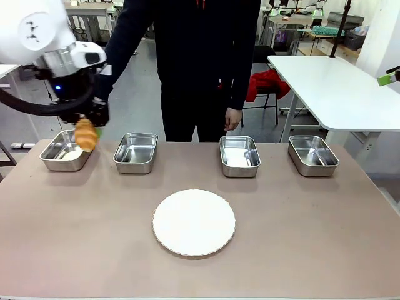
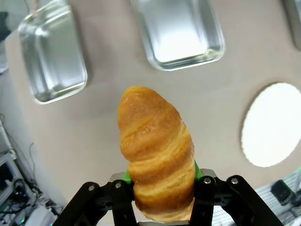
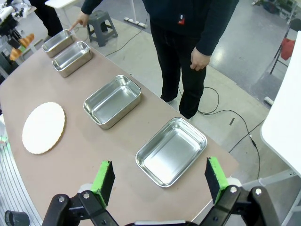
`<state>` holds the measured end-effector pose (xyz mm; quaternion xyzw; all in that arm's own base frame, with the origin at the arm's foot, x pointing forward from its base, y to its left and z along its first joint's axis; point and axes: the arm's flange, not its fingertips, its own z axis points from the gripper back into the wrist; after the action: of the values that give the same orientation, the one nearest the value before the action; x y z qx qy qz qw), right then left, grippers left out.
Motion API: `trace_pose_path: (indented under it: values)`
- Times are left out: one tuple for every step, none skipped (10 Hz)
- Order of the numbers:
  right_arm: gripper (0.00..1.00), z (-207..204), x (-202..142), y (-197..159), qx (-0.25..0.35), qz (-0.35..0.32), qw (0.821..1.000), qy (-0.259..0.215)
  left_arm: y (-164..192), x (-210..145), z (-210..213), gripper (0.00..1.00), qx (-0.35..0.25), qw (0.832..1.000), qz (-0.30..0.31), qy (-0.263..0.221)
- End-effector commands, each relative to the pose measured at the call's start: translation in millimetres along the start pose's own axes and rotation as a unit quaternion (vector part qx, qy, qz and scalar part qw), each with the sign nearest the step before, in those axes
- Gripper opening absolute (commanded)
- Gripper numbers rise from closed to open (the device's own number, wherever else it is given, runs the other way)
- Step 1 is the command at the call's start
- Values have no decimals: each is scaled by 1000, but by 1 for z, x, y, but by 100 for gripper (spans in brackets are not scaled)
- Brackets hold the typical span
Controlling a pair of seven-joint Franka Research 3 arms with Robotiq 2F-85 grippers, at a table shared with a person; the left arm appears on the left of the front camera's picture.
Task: Place the bread in the container.
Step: Place the Butter Roll into the Airtight Container indicated by the human.
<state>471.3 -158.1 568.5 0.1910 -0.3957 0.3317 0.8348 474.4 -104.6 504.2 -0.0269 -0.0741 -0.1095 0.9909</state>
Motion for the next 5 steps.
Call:
trace_pose_path:
  values:
    - [100,0,1,2,0,2,1000,-3,11,-9,-12,41,31,999,29,-2]
    - [100,0,1,2,0,2,1000,-3,0,0,0,41,0,1000,0,0]
    - [100,0,1,2,0,2,1000,-3,0,0,0,41,0,1000,0,0]
    - [100,0,1,2,0,2,1000,-3,0,0,0,41,0,1000,0,0]
    - [100,0,1,2,0,2,1000,-3,0,0,0,41,0,1000,0,0]
